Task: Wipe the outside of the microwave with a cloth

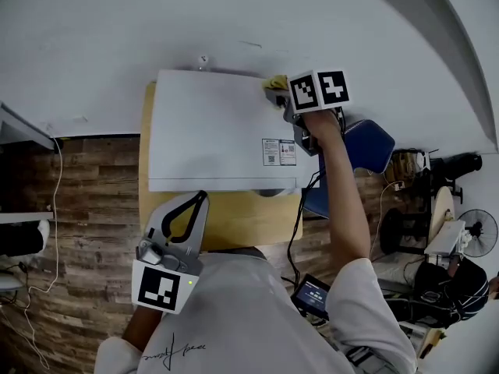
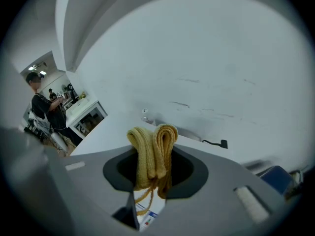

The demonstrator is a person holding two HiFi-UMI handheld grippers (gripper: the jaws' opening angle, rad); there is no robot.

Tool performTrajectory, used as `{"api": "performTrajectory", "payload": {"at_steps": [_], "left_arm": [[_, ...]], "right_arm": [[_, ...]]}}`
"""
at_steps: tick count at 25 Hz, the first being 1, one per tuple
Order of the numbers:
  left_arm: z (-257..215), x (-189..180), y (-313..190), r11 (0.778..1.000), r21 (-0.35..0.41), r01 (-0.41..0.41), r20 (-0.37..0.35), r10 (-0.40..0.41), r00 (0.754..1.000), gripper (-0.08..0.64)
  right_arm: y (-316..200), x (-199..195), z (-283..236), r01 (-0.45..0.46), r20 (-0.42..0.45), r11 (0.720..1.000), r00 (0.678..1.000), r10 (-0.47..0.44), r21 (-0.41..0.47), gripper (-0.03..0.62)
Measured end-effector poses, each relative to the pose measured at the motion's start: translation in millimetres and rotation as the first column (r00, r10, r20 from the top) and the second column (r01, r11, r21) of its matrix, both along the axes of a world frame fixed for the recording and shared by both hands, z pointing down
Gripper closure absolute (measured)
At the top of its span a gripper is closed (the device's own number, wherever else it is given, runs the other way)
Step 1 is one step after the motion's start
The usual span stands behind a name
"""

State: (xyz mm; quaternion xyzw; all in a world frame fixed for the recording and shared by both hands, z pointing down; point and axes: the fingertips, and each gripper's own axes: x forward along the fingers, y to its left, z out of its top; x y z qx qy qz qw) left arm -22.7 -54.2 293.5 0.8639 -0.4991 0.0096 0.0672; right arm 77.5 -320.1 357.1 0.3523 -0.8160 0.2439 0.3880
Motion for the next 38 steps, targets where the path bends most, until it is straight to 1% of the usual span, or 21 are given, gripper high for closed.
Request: {"api": "performTrajectory", "payload": {"at_steps": [2, 5, 9, 11, 16, 20, 23, 24, 28, 32, 38], "left_arm": [[0.2, 11.1, -3.4, 1.0, -0.002, -0.022, 0.0, 0.022, 1.0, 0.566], [-0.1, 25.8, -9.8, 0.998, 0.007, -0.058, 0.026, 0.058, 0.998, 0.566], [0.2, 41.6, -16.7, 0.996, 0.012, -0.087, 0.041, 0.087, 0.995, 0.566], [0.7, 46.5, -19.6, 0.996, 0.003, -0.089, 0.031, 0.089, 0.996, 0.566], [2.0, 52.4, -23.1, 0.993, 0.009, -0.117, 0.07, 0.116, 0.991, 0.566], [4.1, 47.6, -22.2, 0.994, 0.0, -0.109, 0.068, 0.108, 0.992, 0.566], [6.0, 44.6, -20.2, 0.994, -0.016, -0.104, 0.054, 0.104, 0.993, 0.566], [7.0, 43.2, -19.6, 0.994, -0.019, -0.107, 0.06, 0.108, 0.992, 0.566], [12.4, 35.9, -19.2, 0.993, -0.021, -0.114, 0.095, 0.115, 0.989, 0.566], [15.3, 26.3, -16.9, 0.996, -0.032, -0.087, 0.073, 0.089, 0.993, 0.566], [19.2, 19.8, -11.7, 0.995, -0.037, -0.096, 0.079, 0.098, 0.992, 0.566]], "right_arm": [[-5.1, 26.0, -0.6, -0.038, -0.01, 0.999, 0.999, 0.038, 0.004, 0.472], [-12.0, 60.2, -2.2, -0.088, -0.025, 0.996, 0.996, 0.089, 0.015, 0.472], [-15.9, 99.9, 1.1, -0.15, -0.037, 0.989, 0.988, 0.151, 0.015, 0.472], [-17.4, 114.7, 2.9, -0.169, -0.054, 0.985, 0.984, 0.17, 0.02, 0.472], [-22.8, 138.7, 9.6, -0.204, -0.111, 0.978, 0.972, 0.207, 0.036, 0.472], [-23.8, 147.1, 19.4, -0.211, -0.175, 0.976, 0.961, 0.216, 0.05, 0.472], [-22.1, 152.5, 26.5, -0.207, -0.245, 0.977, 0.946, 0.214, 0.056, 0.472], [-21.6, 151.7, 29.2, -0.203, -0.261, 0.978, 0.942, 0.21, 0.053, 0.472], [-20.3, 142.0, 37.5, -0.208, -0.262, 0.977, 0.941, 0.213, 0.049, 0.471], [-18.8, 140.3, 38.6, -0.213, -0.304, 0.974, 0.925, 0.227, 0.079, 0.471], [-19.0, 133.4, 38.7, -0.221, -0.305, 0.972, 0.923, 0.233, 0.073, 0.471]]}}
